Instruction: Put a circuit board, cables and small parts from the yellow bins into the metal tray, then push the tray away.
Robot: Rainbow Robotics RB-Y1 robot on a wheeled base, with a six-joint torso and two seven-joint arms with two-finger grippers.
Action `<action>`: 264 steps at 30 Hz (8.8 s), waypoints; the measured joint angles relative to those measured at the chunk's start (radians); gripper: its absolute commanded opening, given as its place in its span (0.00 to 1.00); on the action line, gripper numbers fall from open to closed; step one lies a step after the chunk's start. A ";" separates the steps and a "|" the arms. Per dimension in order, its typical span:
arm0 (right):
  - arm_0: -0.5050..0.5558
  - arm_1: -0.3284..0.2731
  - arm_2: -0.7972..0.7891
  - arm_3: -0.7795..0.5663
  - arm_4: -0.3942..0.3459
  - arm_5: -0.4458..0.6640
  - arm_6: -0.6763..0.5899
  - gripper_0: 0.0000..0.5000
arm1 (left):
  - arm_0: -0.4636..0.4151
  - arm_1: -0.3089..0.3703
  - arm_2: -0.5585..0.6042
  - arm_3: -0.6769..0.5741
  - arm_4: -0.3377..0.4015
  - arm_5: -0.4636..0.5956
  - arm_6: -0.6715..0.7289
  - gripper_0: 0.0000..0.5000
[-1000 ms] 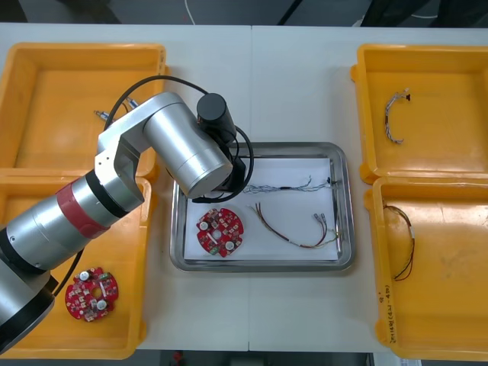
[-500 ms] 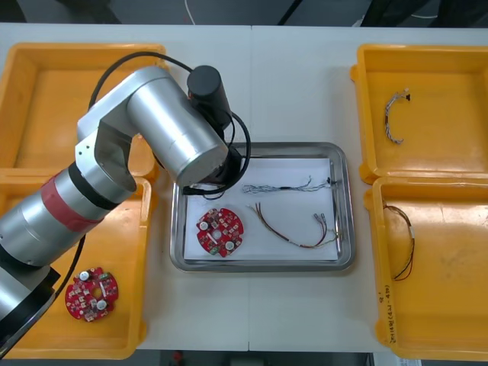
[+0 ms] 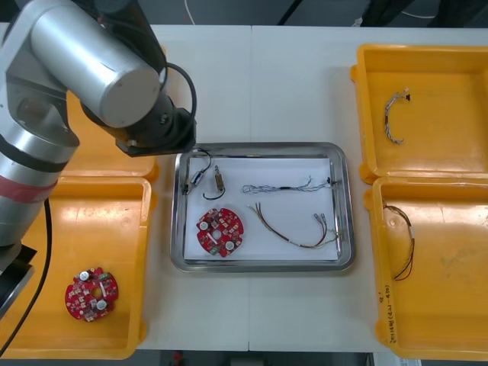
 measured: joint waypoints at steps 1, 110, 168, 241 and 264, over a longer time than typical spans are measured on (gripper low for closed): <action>-0.004 -0.011 0.013 -0.005 -0.020 0.000 0.000 1.00 | 0.000 0.007 0.016 0.000 0.007 0.012 -0.001 1.00; -0.824 0.331 1.737 0.403 0.289 -0.347 0.235 1.00 | 0.485 0.385 0.578 -0.200 0.366 0.053 -0.297 1.00; -0.892 0.296 1.698 0.384 0.527 -0.362 0.193 0.00 | 0.485 0.385 0.578 -0.200 0.366 0.053 -0.297 1.00; -1.155 0.240 1.740 0.823 0.532 -0.794 0.248 0.00 | 0.485 0.385 0.578 -0.201 0.366 0.053 -0.297 1.00; -1.168 0.270 1.740 0.883 0.532 -0.838 0.249 0.00 | 0.485 0.385 0.578 -0.201 0.366 0.053 -0.297 1.00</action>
